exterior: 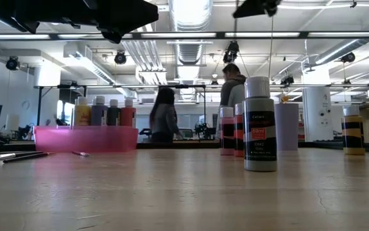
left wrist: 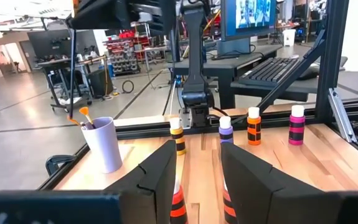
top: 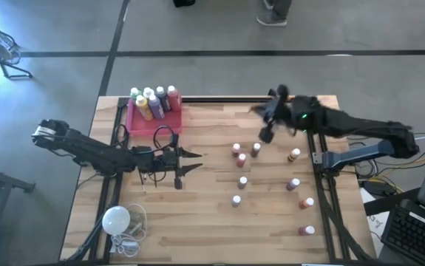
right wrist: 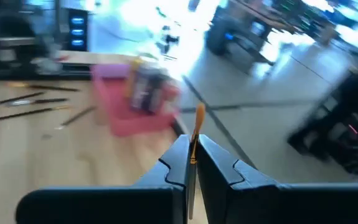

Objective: Pick & Place Paint Supplies
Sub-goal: Put the gold paint brush into the purple cup

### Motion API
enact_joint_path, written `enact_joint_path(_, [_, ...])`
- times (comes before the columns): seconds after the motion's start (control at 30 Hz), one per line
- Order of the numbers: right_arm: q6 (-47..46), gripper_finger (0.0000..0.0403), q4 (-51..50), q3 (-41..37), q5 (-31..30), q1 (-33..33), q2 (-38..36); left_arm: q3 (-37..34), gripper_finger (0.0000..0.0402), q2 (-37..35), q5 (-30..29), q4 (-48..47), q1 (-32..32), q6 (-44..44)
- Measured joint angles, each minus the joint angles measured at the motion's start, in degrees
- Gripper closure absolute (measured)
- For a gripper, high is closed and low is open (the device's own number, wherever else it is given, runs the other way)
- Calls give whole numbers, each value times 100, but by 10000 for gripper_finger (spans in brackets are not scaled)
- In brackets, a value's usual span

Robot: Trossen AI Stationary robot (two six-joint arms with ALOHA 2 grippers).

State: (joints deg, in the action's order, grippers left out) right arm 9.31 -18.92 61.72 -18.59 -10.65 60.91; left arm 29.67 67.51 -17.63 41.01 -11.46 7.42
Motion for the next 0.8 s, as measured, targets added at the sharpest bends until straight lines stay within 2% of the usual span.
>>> enact_joint_path(0.13, [-195,385,-578,-14,-2,-803,-418,0,268,0,0,2,0,-1])
enact_joint_path(0.27, [-238,385,-932,-41,104,-1650,-537,0,268,0,0,4,0,-2])
enact_joint_path(0.43, [-297,385,-949,-290,973,-2504,-542,0,268,0,-2,4,0,-4])
enact_joint_path(0.53, [-296,385,-919,-512,1283,-2826,-542,0,268,0,-2,-2,0,-7])
enact_joint_path(0.8, [-288,385,-906,-978,1327,-3115,-699,0,268,0,-5,-31,11,-9])
